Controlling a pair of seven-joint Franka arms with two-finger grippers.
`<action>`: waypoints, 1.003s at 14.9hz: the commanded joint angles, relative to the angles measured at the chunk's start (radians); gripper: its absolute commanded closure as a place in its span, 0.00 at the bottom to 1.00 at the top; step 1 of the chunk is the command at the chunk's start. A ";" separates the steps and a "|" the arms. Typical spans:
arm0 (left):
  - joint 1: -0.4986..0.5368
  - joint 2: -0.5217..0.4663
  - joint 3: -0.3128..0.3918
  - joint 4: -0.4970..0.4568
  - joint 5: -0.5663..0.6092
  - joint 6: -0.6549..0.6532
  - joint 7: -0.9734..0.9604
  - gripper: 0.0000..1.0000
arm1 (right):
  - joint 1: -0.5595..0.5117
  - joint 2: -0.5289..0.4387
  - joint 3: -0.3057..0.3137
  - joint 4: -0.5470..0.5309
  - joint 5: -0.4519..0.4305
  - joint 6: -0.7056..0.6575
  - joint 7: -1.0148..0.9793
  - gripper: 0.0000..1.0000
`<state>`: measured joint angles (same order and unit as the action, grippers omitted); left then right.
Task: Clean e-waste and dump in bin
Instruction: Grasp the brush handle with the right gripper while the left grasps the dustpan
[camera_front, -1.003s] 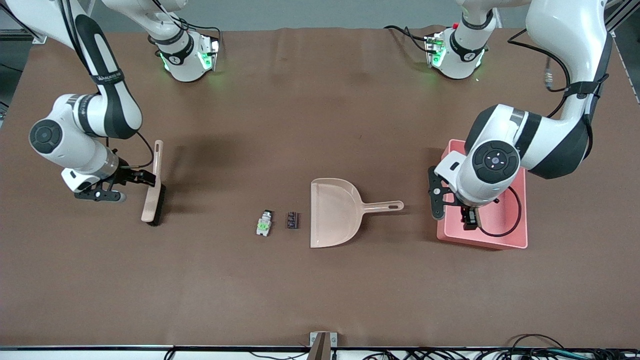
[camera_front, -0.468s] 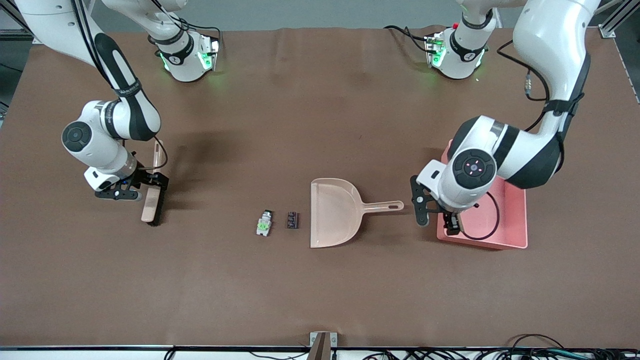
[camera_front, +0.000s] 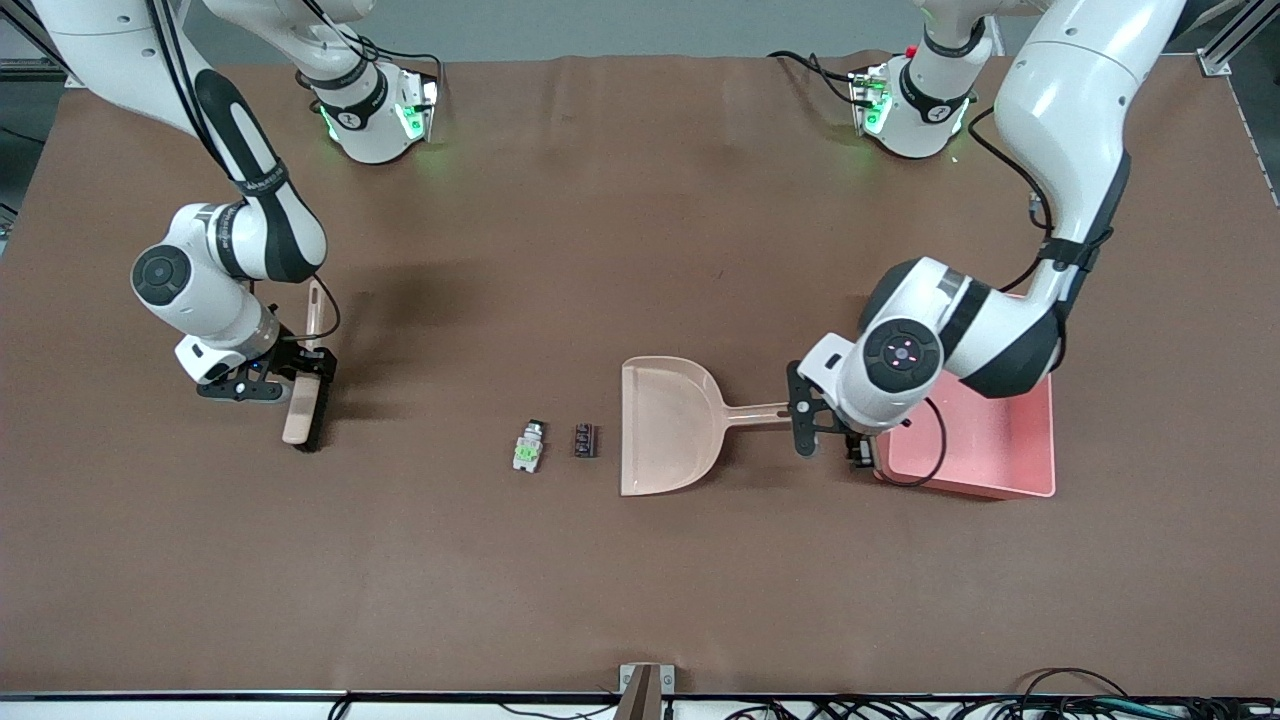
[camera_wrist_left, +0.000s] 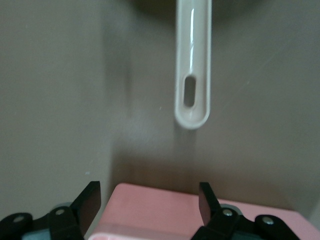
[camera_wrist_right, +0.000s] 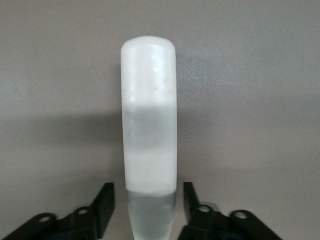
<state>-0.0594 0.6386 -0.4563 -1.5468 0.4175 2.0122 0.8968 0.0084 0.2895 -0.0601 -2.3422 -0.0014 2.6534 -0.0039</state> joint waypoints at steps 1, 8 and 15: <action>-0.025 0.010 -0.002 0.004 0.020 0.003 -0.035 0.15 | 0.002 -0.013 -0.001 -0.009 0.000 -0.015 0.001 0.80; -0.069 0.042 0.001 0.002 0.035 0.022 -0.078 0.20 | 0.071 -0.059 0.000 0.087 0.000 -0.231 0.018 1.00; -0.106 0.090 0.001 0.008 0.092 0.066 -0.156 0.31 | 0.183 -0.099 0.006 0.185 0.104 -0.323 0.159 1.00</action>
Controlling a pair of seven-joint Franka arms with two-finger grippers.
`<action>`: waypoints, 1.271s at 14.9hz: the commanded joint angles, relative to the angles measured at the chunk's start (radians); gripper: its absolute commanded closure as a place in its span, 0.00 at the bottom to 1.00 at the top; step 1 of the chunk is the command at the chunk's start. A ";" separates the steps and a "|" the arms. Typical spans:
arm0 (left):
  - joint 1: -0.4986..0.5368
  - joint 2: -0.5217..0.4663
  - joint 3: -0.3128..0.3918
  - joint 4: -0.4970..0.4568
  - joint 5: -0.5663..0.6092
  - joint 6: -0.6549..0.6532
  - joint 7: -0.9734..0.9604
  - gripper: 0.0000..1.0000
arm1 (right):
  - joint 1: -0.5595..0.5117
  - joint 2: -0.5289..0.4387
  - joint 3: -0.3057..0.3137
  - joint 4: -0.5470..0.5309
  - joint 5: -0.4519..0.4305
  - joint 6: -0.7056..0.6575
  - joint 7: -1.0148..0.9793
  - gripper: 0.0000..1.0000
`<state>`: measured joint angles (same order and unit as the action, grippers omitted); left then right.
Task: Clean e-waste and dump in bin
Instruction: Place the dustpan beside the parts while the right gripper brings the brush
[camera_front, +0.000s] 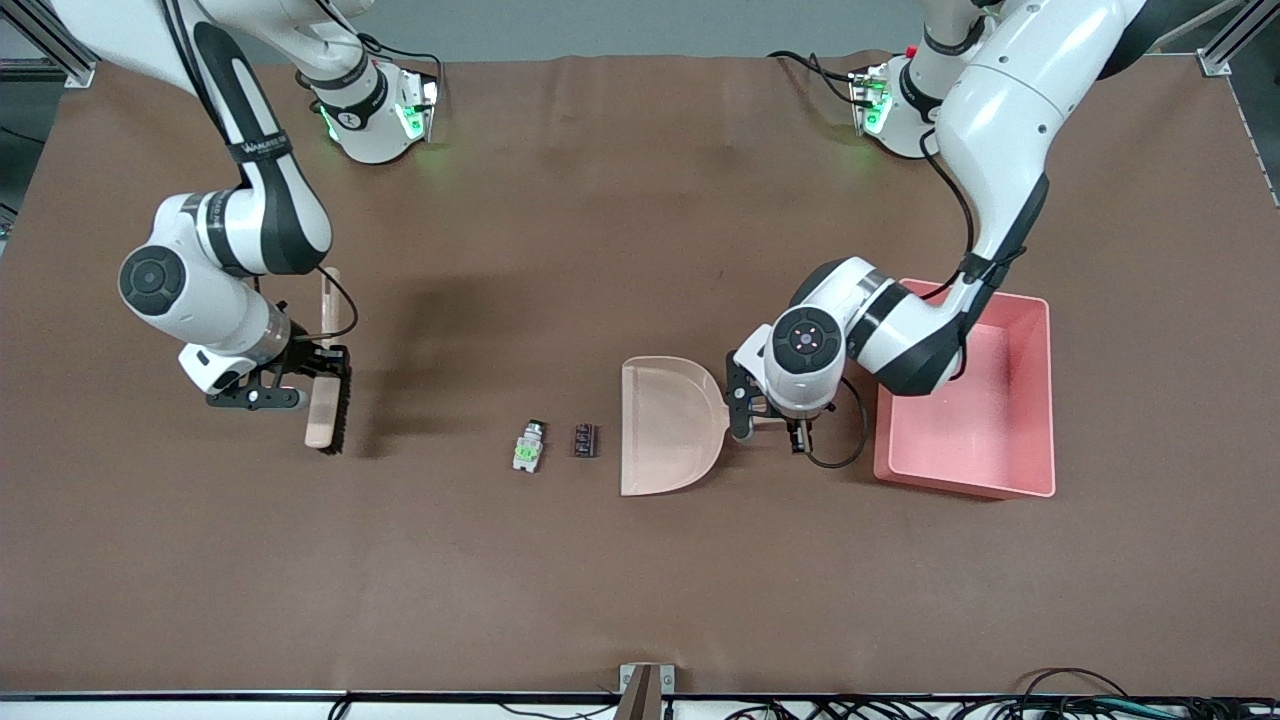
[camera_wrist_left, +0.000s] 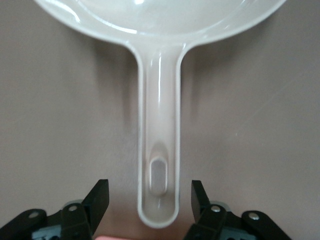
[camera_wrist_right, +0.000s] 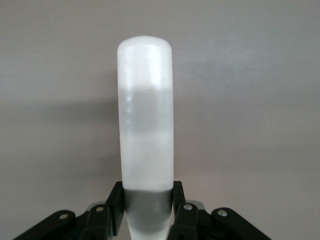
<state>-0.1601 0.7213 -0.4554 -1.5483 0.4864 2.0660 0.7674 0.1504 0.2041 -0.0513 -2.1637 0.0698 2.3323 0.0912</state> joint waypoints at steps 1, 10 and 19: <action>-0.010 0.007 -0.002 0.011 0.024 0.013 -0.030 0.31 | 0.069 -0.011 -0.002 0.021 0.038 -0.002 0.097 1.00; -0.065 0.032 0.003 0.034 0.017 0.017 -0.066 0.33 | 0.198 0.081 -0.001 0.054 0.125 0.102 0.164 1.00; -0.134 0.118 0.023 0.148 0.021 0.016 -0.065 0.38 | 0.282 0.241 -0.004 0.151 0.122 0.163 0.167 1.00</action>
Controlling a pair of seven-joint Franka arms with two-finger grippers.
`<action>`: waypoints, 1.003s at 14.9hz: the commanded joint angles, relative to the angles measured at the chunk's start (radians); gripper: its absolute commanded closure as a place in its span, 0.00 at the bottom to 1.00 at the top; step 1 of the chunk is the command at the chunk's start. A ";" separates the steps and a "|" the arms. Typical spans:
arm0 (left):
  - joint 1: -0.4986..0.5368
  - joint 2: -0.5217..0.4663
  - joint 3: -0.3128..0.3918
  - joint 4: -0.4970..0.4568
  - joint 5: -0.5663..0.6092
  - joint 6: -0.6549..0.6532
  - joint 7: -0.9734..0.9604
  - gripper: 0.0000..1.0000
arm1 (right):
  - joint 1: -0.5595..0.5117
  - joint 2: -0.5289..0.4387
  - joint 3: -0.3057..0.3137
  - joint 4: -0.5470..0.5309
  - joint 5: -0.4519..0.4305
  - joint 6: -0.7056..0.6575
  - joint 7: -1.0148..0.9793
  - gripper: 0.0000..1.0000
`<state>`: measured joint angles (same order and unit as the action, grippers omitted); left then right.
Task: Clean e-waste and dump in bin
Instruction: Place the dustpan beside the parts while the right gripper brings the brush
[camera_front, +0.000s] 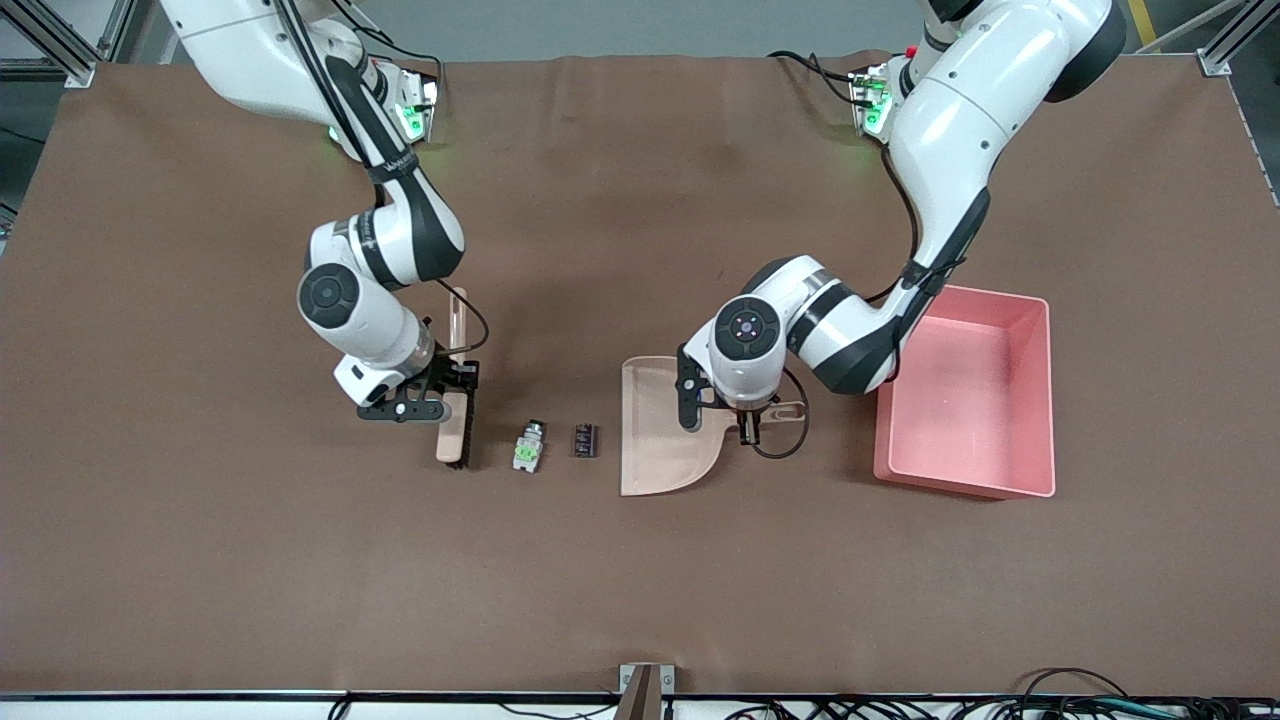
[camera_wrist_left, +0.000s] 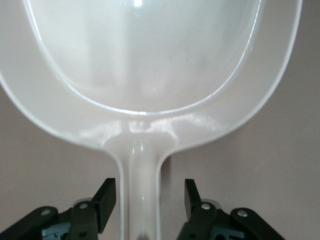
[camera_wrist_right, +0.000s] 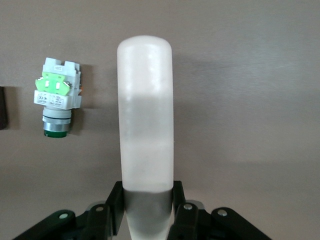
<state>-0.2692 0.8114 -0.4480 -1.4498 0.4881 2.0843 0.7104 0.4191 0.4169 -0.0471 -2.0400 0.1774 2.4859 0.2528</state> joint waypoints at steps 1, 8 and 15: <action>-0.028 0.029 0.017 0.052 0.020 -0.003 -0.008 0.38 | 0.020 0.037 -0.008 0.029 0.013 0.010 0.006 1.00; -0.033 0.032 0.018 0.062 0.018 -0.003 -0.009 0.45 | 0.059 0.092 -0.008 0.080 0.014 0.010 0.158 1.00; -0.033 0.034 0.020 0.063 0.020 -0.003 -0.028 0.52 | 0.107 0.149 -0.008 0.142 0.017 0.013 0.224 1.00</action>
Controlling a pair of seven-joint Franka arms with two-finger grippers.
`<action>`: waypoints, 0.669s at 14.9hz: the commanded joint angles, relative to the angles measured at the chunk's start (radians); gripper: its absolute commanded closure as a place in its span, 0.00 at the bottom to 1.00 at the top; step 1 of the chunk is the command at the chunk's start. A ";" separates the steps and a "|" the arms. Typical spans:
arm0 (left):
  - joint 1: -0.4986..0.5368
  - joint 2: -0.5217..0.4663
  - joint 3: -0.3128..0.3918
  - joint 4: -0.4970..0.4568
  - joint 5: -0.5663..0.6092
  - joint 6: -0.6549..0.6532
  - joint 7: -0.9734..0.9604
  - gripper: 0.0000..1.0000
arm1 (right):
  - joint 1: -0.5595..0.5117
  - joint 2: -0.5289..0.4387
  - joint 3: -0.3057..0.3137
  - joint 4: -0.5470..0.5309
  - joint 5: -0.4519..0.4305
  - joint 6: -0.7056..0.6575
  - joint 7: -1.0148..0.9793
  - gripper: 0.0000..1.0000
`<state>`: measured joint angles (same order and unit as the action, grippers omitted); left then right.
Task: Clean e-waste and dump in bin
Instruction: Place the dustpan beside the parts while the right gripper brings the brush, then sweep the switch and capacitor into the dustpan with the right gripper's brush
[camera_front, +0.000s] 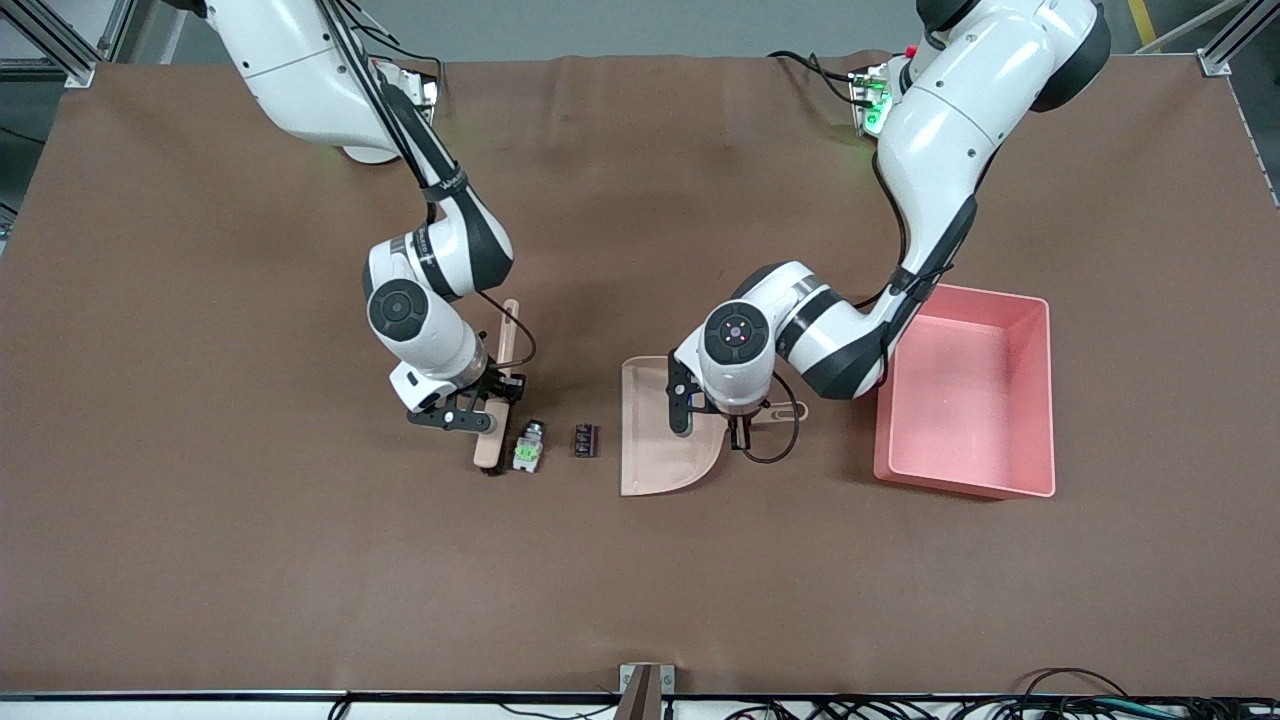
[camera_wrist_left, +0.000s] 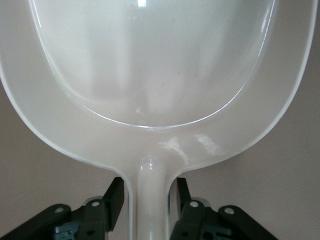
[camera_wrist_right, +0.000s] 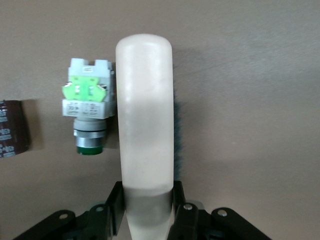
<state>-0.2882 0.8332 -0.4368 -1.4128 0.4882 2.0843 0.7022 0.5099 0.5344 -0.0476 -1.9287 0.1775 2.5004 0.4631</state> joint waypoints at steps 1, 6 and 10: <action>-0.014 0.012 0.009 0.026 0.020 -0.003 -0.020 0.53 | 0.018 0.036 -0.008 0.039 0.019 -0.002 0.019 1.00; -0.016 0.021 0.009 0.037 0.020 -0.003 -0.024 0.55 | 0.053 0.076 -0.006 0.097 0.020 -0.008 0.084 1.00; -0.016 0.023 0.009 0.038 0.020 -0.003 -0.024 0.55 | 0.075 0.090 -0.006 0.131 0.022 -0.014 0.117 1.00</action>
<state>-0.2883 0.8392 -0.4366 -1.4058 0.4882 2.0843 0.6991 0.5664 0.5973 -0.0480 -1.8357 0.1775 2.4958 0.5589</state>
